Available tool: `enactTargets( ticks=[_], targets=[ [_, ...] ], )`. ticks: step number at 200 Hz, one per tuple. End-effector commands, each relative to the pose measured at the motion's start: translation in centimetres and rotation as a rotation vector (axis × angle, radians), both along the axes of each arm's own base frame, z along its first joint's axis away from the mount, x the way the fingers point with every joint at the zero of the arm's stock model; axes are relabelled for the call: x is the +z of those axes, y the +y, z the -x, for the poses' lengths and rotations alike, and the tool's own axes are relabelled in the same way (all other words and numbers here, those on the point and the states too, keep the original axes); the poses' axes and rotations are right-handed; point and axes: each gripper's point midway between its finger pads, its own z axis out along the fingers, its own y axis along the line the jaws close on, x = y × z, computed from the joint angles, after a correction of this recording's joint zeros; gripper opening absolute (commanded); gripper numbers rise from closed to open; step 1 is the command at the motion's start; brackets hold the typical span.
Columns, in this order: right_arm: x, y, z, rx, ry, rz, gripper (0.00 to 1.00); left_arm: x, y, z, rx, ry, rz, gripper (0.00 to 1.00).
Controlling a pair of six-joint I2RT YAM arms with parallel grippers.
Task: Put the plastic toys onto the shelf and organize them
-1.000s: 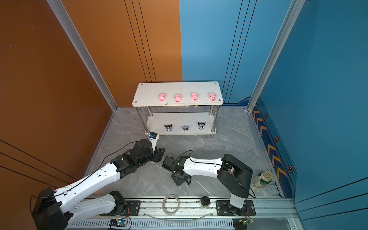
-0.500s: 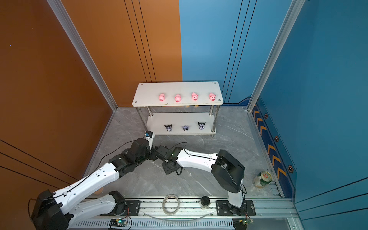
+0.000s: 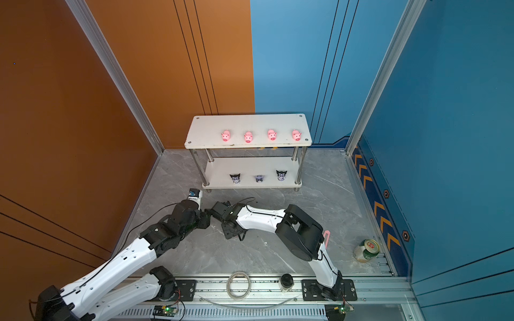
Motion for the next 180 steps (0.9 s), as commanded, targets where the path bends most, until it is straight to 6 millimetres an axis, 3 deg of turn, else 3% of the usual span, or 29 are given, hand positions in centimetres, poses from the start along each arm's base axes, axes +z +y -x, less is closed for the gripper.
enactTargets(
  ticks=[1, 33, 71, 94, 133, 137, 162, 180],
  targets=[
    [2.8, 1.3, -1.2, -0.043, -0.049, -0.139, 0.61, -0.2, -0.9, 0.1, -0.028, 0.021, 0.038, 0.60],
    [6.0, -0.3, -2.7, -0.102, -0.058, -0.294, 0.61, -1.0, -1.9, 0.7, -0.072, 0.047, 0.040, 0.61],
    [9.2, -6.2, -4.6, -0.181, -0.102, -0.343, 0.61, -4.0, -4.1, 2.7, -0.109, 0.121, 0.042, 0.72],
    [10.0, -10.1, -5.0, -0.232, -0.141, -0.323, 0.62, -6.1, -6.3, 3.9, -0.131, 0.160, 0.079, 0.75],
    [10.7, -14.9, -4.8, -0.308, -0.167, -0.328, 0.62, -7.2, -9.9, 4.3, -0.165, 0.172, 0.062, 0.73],
    [10.6, -16.1, -5.4, -0.343, -0.173, -0.324, 0.62, -7.3, -10.3, 4.2, -0.169, 0.171, 0.062, 0.71],
    [10.7, -18.0, -5.2, -0.374, -0.179, -0.334, 0.62, -7.8, -12.6, 3.9, -0.200, 0.186, 0.061, 0.65],
    [10.8, -18.8, -4.9, -0.381, -0.182, -0.332, 0.62, -8.8, -13.1, 3.7, -0.189, 0.213, 0.049, 0.60]
  ],
)
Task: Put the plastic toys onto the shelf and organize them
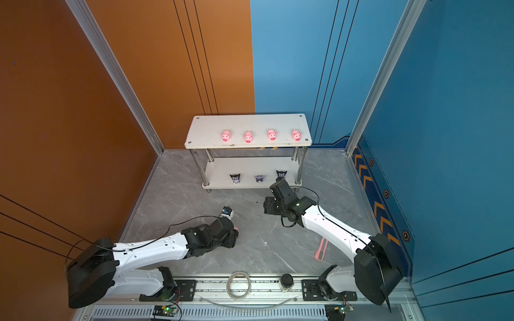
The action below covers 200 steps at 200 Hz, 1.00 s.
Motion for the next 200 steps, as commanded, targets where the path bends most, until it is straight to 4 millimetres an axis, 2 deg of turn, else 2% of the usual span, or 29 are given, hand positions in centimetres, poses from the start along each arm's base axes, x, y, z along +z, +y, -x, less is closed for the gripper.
enactTargets(
  ticks=[1, 44, 60, 79, 97, 114, 135, 168, 200],
  targets=[
    [-0.4, -1.1, 1.0, 0.017, 0.011, 0.025, 0.62, 0.7, -1.8, -1.1, 0.025, -0.021, 0.043, 0.60],
    [-0.6, -2.5, 1.3, 0.009, 0.012, 0.034, 0.62, -0.7, -2.0, -1.4, 0.052, 0.020, -0.007, 0.58],
    [-0.7, -2.9, 1.3, 0.005, 0.010, 0.029, 0.62, -1.3, -2.1, -1.4, 0.059, 0.040, -0.025, 0.53],
    [-0.9, -3.4, 1.3, 0.002, 0.014, 0.025, 0.62, -1.8, -2.2, -1.5, 0.071, 0.057, -0.036, 0.52],
    [-1.1, -3.9, 1.3, -0.004, 0.018, 0.019, 0.62, -1.6, -2.6, -1.9, 0.078, 0.055, -0.032, 0.48],
    [-1.3, -4.4, 1.4, -0.013, 0.020, 0.008, 0.63, -1.6, -2.5, -1.9, 0.076, 0.065, -0.061, 0.37],
    [-1.5, -5.0, 1.5, -0.024, 0.022, -0.001, 0.62, -1.6, -2.7, -2.1, 0.072, 0.072, -0.068, 0.36],
    [-1.4, -5.8, 1.4, -0.039, 0.022, -0.012, 0.63, -2.0, -3.1, -2.1, 0.070, 0.086, -0.071, 0.28],
    [-1.4, -6.2, 1.5, -0.046, 0.023, -0.019, 0.63, -1.4, -3.3, -2.3, 0.061, 0.073, -0.076, 0.25]
  ],
)
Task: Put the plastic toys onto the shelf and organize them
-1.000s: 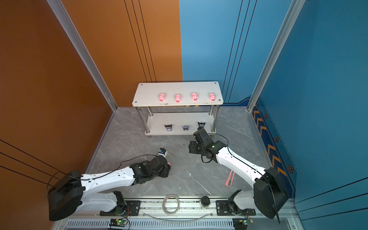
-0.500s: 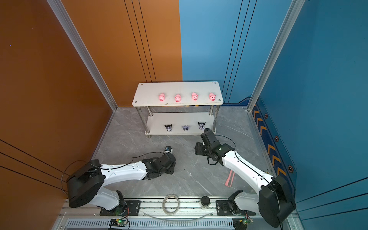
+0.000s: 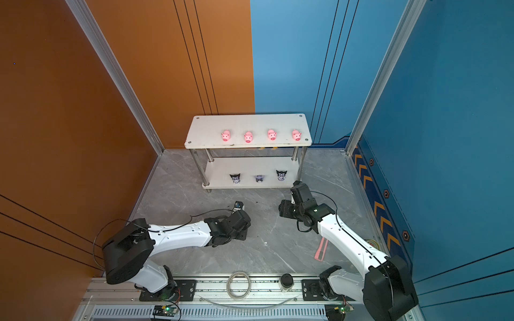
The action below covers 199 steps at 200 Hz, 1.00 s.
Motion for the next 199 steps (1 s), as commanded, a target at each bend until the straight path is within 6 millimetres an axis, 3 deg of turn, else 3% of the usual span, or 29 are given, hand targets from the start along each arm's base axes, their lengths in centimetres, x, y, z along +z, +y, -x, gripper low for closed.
enactTargets(
  ticks=[1, 18, 32, 42, 89, 133, 160, 184, 199],
  targets=[
    [-0.2, -0.3, 0.6, 0.018, 0.008, -0.003, 0.63, 0.1, 0.1, 0.1, -0.010, 0.008, -0.039, 0.25],
    [-0.3, -0.4, 0.7, 0.018, 0.010, -0.003, 0.62, 0.4, 0.3, 0.0, -0.011, 0.003, -0.045, 0.29],
    [-0.3, -0.4, 0.7, 0.018, 0.010, -0.004, 0.63, 0.4, 0.4, 0.2, -0.013, 0.010, -0.049, 0.52],
    [-0.3, -0.5, 0.7, 0.016, 0.011, -0.004, 0.63, 0.4, 0.5, 0.4, -0.013, 0.010, -0.056, 0.60],
    [-0.3, -0.2, 0.5, 0.018, 0.011, -0.019, 0.63, -0.4, 0.8, 1.1, -0.012, 0.017, -0.083, 0.64],
    [0.0, -0.4, 0.7, 0.016, 0.009, -0.015, 0.63, -1.4, 0.7, 1.1, -0.010, 0.029, -0.083, 0.39],
    [-0.1, -0.7, 0.8, 0.013, 0.009, -0.006, 0.63, -1.4, 0.8, 1.0, -0.007, 0.029, -0.078, 0.31],
    [0.0, -0.6, 0.7, 0.011, 0.007, -0.011, 0.63, -0.8, 0.9, 0.9, -0.011, 0.024, -0.077, 0.25],
    [0.1, -0.6, 0.7, 0.011, 0.004, -0.013, 0.63, 0.7, 1.2, 0.7, -0.023, 0.009, -0.084, 0.21]
  ],
)
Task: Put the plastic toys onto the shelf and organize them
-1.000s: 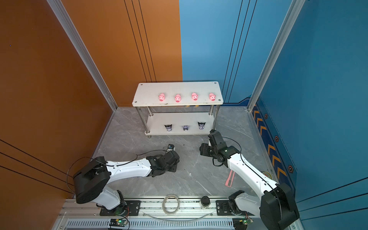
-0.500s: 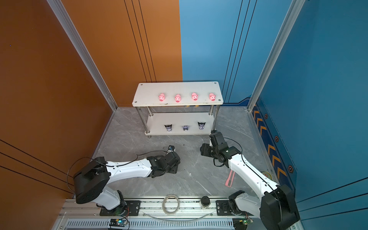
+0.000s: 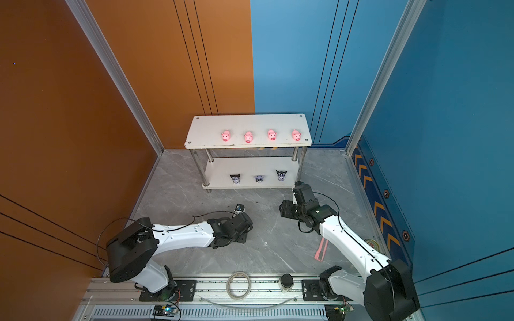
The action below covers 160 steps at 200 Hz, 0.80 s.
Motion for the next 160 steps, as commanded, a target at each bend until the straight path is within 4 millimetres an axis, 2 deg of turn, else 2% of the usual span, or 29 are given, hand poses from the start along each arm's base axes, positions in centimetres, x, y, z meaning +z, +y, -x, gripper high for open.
enactTargets(
  ticks=[1, 18, 35, 57, 61, 74, 99, 128, 160],
  targets=[
    [-0.1, -0.5, 0.4, 0.008, 0.002, 0.013, 0.63, 1.9, 0.8, -0.3, -0.008, -0.021, -0.018, 0.21],
    [-0.1, -0.5, 0.5, 0.008, 0.001, 0.016, 0.63, 5.4, 1.8, -0.9, -0.021, -0.085, -0.046, 0.20],
    [-0.2, -0.7, 0.5, 0.009, 0.001, 0.024, 0.63, 10.4, 3.7, -1.5, -0.020, -0.187, -0.067, 0.20],
    [-0.4, -0.8, 0.3, 0.009, 0.001, 0.033, 0.63, 17.2, 7.4, -2.1, 0.011, -0.326, -0.095, 0.21],
    [-0.4, -0.8, 0.2, 0.009, 0.001, 0.032, 0.63, 19.4, 7.7, -2.4, 0.022, -0.365, -0.079, 0.22],
    [-0.5, -0.8, 0.1, 0.009, 0.003, 0.032, 0.63, 23.7, 9.9, -2.8, 0.062, -0.446, -0.095, 0.22],
    [-0.8, -0.6, -0.2, 0.009, 0.006, 0.025, 0.63, 30.5, 12.7, -3.8, 0.111, -0.587, -0.179, 0.21],
    [-1.0, -0.4, -0.5, 0.012, 0.011, 0.022, 0.63, 36.4, 13.5, -6.0, 0.144, -0.676, -0.213, 0.21],
    [-1.7, -0.5, -0.3, 0.011, 0.019, 0.028, 0.63, 40.6, 13.0, -9.5, 0.130, -0.699, -0.136, 0.21]
  ],
)
